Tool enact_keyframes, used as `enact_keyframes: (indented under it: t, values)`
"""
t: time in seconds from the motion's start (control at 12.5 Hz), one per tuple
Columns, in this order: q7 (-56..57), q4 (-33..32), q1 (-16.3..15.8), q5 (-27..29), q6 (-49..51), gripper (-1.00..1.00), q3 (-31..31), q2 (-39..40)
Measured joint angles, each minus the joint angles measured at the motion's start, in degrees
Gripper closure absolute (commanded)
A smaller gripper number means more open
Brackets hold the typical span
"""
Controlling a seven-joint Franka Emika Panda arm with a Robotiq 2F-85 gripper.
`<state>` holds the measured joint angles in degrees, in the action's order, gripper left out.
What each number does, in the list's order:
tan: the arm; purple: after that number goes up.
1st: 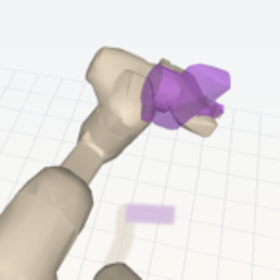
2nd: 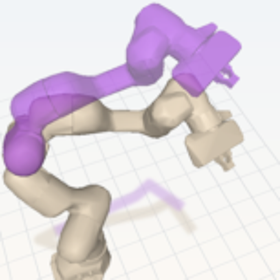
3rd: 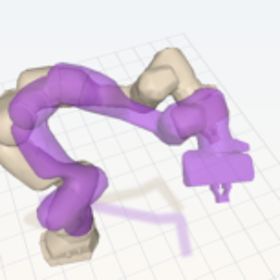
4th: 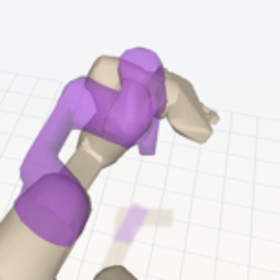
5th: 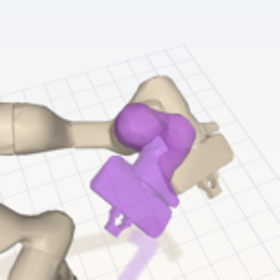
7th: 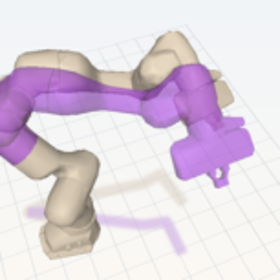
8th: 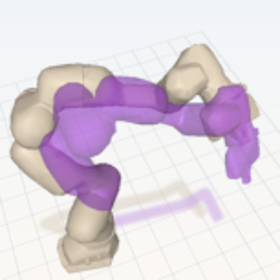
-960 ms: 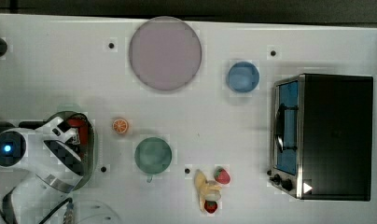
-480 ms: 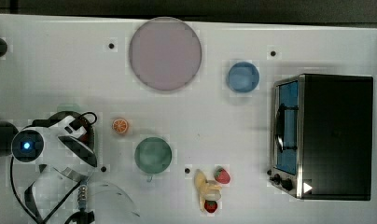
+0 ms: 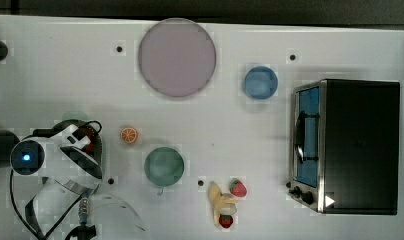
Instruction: Pick ketchup from strainer and place it on the table
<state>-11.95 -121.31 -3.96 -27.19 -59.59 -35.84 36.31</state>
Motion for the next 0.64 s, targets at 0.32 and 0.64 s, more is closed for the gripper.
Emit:
enact_keyframes:
  t: [0.32, 0.64]
  values:
    - [0.0, -3.0, 2.7, 7.7, 6.0, -0.13, -2.9, -9.1]
    - [1.2, -0.3, 5.3, 18.2, 14.7, -0.13, -6.1, -20.9]
